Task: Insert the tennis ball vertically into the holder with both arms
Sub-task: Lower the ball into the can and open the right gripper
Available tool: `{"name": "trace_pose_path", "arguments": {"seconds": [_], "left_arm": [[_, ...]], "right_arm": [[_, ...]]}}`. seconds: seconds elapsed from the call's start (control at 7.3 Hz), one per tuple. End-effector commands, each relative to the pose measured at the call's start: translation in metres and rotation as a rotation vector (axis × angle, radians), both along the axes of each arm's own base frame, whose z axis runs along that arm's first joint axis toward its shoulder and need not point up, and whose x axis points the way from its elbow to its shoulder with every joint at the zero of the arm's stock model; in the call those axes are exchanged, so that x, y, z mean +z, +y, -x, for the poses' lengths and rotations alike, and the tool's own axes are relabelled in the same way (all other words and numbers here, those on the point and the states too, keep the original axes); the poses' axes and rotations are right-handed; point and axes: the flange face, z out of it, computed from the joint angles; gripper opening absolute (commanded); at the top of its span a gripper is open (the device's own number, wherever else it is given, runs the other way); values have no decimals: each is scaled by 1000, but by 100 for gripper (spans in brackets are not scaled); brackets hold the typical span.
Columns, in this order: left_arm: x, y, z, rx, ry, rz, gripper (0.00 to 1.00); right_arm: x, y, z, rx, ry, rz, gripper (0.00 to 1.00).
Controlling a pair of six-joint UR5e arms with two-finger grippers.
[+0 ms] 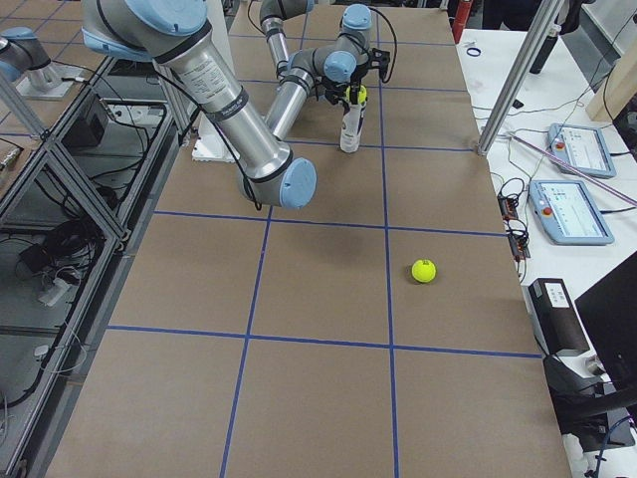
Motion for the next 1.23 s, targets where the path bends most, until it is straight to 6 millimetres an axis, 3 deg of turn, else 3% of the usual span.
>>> {"name": "trace_pose_path", "arguments": {"seconds": [0.0, 0.55, 0.68, 0.96, 1.1], "left_arm": [[1, 0, 0, 0, -1, 0, 87], [0, 0, 0, 0, 1, 0, 87], [1, 0, 0, 0, -1, 0, 87], [0, 0, 0, 0, 1, 0, 87], [0, 0, 0, 0, 1, 0, 87]], "right_arm": [[2, 0, 1, 3, 5, 0, 98], [4, 0, -1, 4, 5, 2, 98], [15, -4, -8, 12, 13, 11, 98], [74, -37, -53, 62, 74, 36, 98], [115, -64, -91, 65, 128, -22, 98]]}}
